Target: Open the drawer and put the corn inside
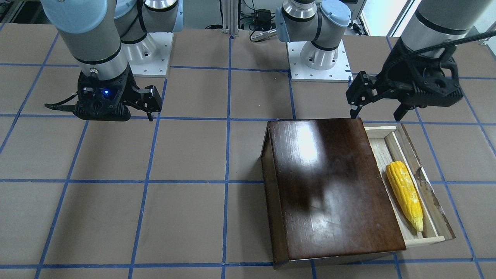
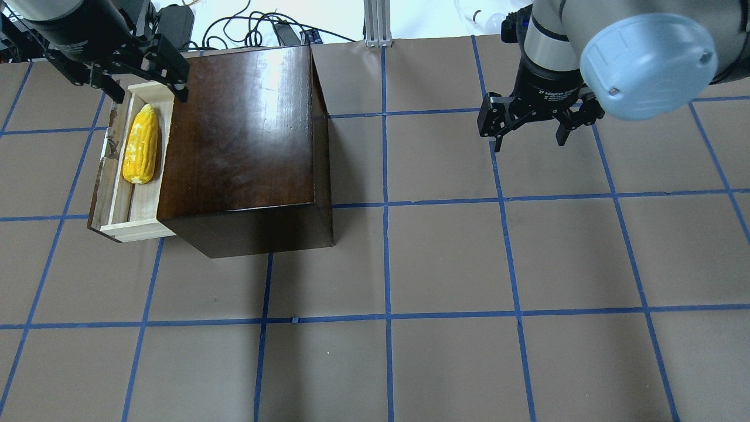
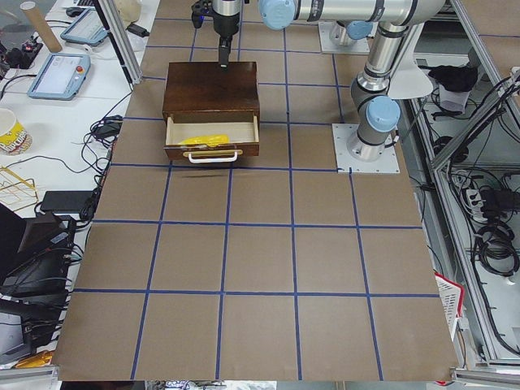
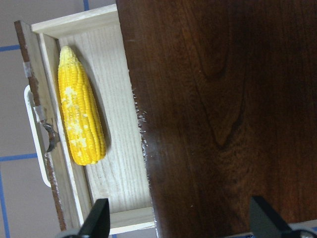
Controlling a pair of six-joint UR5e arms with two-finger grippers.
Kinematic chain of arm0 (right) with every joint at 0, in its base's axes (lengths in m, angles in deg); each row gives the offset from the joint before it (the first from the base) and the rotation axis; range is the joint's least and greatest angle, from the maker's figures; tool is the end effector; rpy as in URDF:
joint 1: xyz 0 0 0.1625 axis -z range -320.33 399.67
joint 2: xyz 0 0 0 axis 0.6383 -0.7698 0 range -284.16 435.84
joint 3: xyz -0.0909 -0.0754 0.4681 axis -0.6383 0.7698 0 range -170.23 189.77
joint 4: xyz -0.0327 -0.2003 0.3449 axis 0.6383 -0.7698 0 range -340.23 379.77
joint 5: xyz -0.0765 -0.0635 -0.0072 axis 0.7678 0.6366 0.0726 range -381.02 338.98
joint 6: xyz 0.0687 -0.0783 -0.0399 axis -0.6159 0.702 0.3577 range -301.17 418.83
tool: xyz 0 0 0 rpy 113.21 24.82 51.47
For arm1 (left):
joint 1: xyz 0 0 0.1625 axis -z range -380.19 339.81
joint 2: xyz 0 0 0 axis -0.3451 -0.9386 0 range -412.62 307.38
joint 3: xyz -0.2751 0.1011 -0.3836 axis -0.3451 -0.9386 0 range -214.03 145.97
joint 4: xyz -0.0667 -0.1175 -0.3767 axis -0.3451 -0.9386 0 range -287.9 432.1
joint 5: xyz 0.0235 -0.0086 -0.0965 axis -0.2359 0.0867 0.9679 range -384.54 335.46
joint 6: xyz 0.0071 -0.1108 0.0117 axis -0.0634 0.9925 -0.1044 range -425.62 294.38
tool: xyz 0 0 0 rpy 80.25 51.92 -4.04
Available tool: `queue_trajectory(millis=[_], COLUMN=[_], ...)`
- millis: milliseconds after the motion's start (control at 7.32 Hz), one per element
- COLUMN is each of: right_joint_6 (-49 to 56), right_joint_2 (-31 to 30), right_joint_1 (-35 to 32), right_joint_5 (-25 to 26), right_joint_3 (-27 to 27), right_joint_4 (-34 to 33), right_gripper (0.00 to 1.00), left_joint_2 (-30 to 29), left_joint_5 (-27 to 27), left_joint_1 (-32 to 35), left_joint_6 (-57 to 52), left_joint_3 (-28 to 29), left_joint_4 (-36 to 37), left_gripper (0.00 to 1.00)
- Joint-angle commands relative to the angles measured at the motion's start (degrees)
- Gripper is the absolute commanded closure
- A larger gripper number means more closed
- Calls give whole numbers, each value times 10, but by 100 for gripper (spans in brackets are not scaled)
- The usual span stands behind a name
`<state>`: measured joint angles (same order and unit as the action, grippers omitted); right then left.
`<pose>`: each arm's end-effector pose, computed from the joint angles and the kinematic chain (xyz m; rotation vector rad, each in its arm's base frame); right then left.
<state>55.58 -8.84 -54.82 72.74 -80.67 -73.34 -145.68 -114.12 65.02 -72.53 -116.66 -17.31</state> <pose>0.1659 -0.5032 0.4896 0.0355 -3.0721 -0.0643 -0.0910 -0.5203 0.5702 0.0586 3.1368 -0.1346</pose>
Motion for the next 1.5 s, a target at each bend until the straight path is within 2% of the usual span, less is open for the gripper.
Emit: queue_trajectory(millis=[0, 546, 820, 1093, 1366], right_joint_6=[0, 0, 0, 0, 0], right_joint_2=[0, 0, 0, 0, -1], right_joint_1=[0, 0, 0, 0, 0], right_joint_5=[0, -1, 1, 1, 1], right_joint_3=[0, 0, 0, 1, 0], right_joint_4=[0, 0, 0, 0, 0], right_gripper=[0, 0, 0, 0, 0], left_joint_2=[11, 20, 17, 18, 20], left_joint_5=[-18, -19, -18, -17, -17], left_joint_1=[44, 90, 81, 39, 40], left_joint_6=[48, 90, 88, 85, 85], left_joint_3=[-3, -6, -7, -8, -3], left_joint_4=[-44, -46, -39, -44, -41], left_gripper=[0, 0, 0, 0, 0])
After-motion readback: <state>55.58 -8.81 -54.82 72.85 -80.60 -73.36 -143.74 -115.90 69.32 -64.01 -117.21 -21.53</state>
